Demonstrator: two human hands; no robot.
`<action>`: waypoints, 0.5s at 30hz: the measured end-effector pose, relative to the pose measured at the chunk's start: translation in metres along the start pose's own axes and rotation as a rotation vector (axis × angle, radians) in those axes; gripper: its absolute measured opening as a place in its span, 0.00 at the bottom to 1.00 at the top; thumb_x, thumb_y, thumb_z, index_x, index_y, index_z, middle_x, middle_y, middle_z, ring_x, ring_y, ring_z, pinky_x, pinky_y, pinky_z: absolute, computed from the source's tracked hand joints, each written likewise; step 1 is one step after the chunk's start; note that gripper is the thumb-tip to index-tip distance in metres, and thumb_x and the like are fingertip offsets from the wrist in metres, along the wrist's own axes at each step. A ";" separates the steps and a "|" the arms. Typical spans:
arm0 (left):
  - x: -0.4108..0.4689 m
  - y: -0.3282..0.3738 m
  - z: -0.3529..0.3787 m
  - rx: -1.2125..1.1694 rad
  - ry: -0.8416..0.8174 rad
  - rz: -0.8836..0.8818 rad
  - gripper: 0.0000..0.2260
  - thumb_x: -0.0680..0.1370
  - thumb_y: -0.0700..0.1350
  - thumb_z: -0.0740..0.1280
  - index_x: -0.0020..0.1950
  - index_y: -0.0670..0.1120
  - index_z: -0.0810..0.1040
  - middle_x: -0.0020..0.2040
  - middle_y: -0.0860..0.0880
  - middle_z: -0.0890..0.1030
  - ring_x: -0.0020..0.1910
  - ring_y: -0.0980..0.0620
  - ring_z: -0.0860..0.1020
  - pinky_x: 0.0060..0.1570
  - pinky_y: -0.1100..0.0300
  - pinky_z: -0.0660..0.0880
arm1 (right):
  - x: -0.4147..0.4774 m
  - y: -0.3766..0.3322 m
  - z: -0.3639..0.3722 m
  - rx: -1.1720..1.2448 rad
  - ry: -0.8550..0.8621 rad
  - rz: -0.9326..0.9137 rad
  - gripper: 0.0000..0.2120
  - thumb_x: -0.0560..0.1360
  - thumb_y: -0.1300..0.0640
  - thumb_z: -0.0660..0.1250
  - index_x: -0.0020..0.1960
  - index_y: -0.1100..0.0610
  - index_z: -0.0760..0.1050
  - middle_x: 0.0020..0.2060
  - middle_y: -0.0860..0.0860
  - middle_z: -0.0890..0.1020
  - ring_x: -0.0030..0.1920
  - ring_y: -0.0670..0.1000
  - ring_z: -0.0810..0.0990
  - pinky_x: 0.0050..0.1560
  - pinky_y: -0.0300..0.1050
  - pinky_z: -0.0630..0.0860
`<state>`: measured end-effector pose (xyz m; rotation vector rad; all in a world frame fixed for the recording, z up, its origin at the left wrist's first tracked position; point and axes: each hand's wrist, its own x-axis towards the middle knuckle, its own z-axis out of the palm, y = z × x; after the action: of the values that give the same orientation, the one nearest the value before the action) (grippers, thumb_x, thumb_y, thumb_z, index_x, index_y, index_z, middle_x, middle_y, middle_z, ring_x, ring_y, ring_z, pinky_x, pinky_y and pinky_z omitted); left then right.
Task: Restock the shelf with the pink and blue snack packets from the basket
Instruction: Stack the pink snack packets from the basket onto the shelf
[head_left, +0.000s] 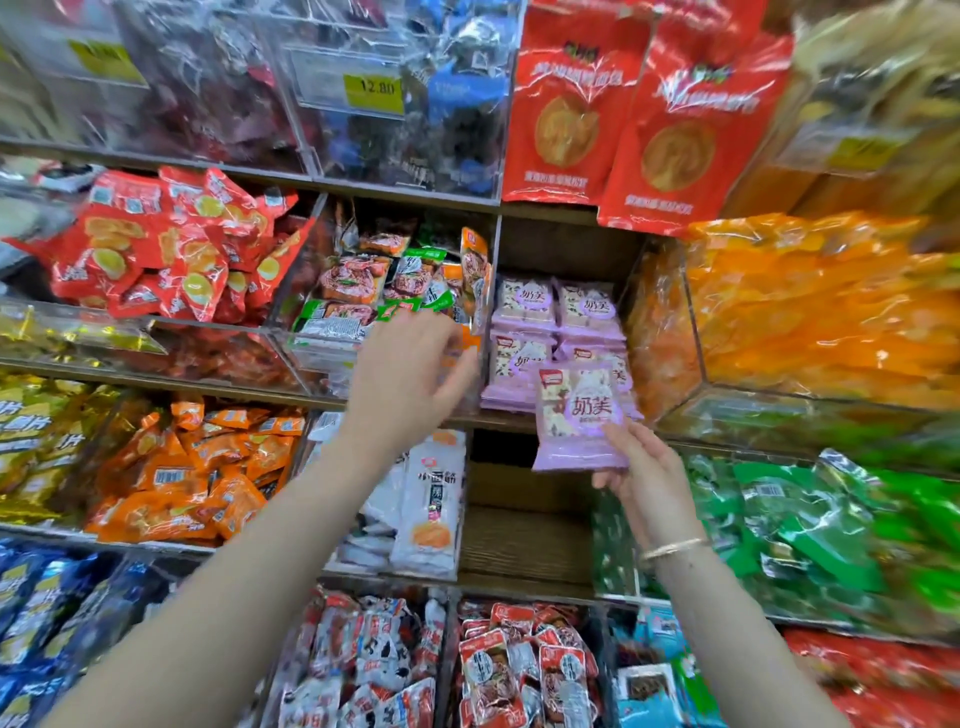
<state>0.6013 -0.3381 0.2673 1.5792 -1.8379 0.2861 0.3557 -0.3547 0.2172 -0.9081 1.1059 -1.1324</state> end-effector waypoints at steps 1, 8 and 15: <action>0.010 -0.009 0.001 0.134 0.023 0.030 0.16 0.77 0.54 0.57 0.44 0.44 0.76 0.40 0.47 0.77 0.42 0.45 0.74 0.44 0.51 0.69 | 0.009 -0.004 -0.001 -0.003 0.036 -0.003 0.13 0.77 0.60 0.64 0.58 0.64 0.74 0.52 0.58 0.77 0.25 0.45 0.74 0.25 0.36 0.73; 0.023 -0.034 0.033 0.372 0.113 0.131 0.19 0.77 0.51 0.56 0.29 0.45 0.73 0.26 0.47 0.75 0.27 0.46 0.74 0.34 0.57 0.69 | 0.083 -0.030 0.032 -0.154 0.026 -0.099 0.12 0.79 0.57 0.60 0.61 0.56 0.74 0.51 0.49 0.81 0.36 0.45 0.81 0.42 0.42 0.80; 0.023 -0.037 0.037 0.359 0.209 0.131 0.17 0.76 0.51 0.58 0.28 0.46 0.71 0.25 0.49 0.72 0.26 0.47 0.71 0.31 0.59 0.64 | 0.172 -0.042 0.088 -0.391 0.064 -0.156 0.22 0.77 0.58 0.63 0.69 0.60 0.64 0.61 0.56 0.73 0.48 0.53 0.79 0.52 0.48 0.78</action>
<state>0.6223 -0.3859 0.2442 1.5905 -1.7974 0.8490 0.4424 -0.5302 0.2429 -1.2873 1.3553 -1.0945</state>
